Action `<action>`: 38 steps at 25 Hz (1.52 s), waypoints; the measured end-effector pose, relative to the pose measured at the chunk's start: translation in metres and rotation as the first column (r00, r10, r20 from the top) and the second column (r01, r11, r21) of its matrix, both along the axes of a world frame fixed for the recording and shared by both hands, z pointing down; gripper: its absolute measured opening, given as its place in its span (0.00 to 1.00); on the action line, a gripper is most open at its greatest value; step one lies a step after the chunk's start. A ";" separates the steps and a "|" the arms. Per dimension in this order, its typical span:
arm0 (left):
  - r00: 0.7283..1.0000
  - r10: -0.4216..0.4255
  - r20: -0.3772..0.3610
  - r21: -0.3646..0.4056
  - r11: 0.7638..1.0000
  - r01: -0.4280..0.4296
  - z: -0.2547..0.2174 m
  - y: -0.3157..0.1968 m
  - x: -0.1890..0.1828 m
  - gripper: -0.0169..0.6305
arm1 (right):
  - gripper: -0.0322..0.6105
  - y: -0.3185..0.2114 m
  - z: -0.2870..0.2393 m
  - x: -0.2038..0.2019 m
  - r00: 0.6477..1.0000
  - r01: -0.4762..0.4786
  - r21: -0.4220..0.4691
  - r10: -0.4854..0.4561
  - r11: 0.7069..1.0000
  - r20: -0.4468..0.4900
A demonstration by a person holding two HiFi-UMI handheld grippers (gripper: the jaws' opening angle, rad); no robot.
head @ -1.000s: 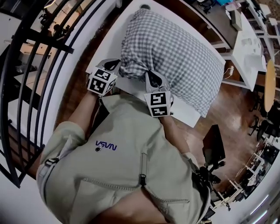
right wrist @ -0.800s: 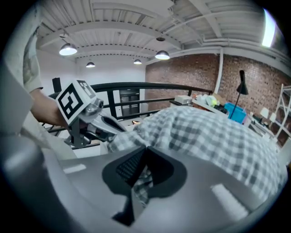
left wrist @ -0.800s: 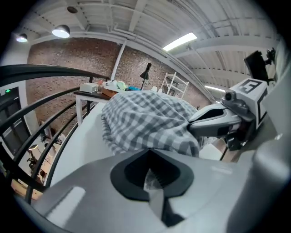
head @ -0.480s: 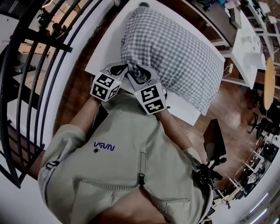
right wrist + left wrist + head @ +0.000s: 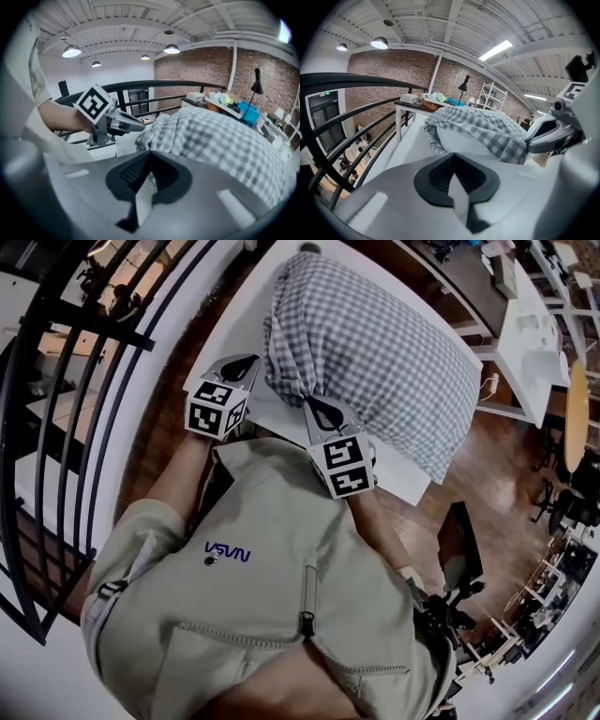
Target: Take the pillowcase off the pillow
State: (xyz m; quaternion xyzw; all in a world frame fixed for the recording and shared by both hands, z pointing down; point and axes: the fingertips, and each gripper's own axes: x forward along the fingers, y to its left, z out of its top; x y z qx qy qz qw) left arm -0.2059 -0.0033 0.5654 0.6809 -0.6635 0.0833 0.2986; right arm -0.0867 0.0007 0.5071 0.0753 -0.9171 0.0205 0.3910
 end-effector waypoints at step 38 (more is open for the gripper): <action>0.984 0.125 -0.127 0.173 0.980 -0.102 -0.069 0.006 -0.012 0.06 | 0.06 -0.074 0.003 0.095 0.946 -0.305 0.191 0.320 0.933 -0.056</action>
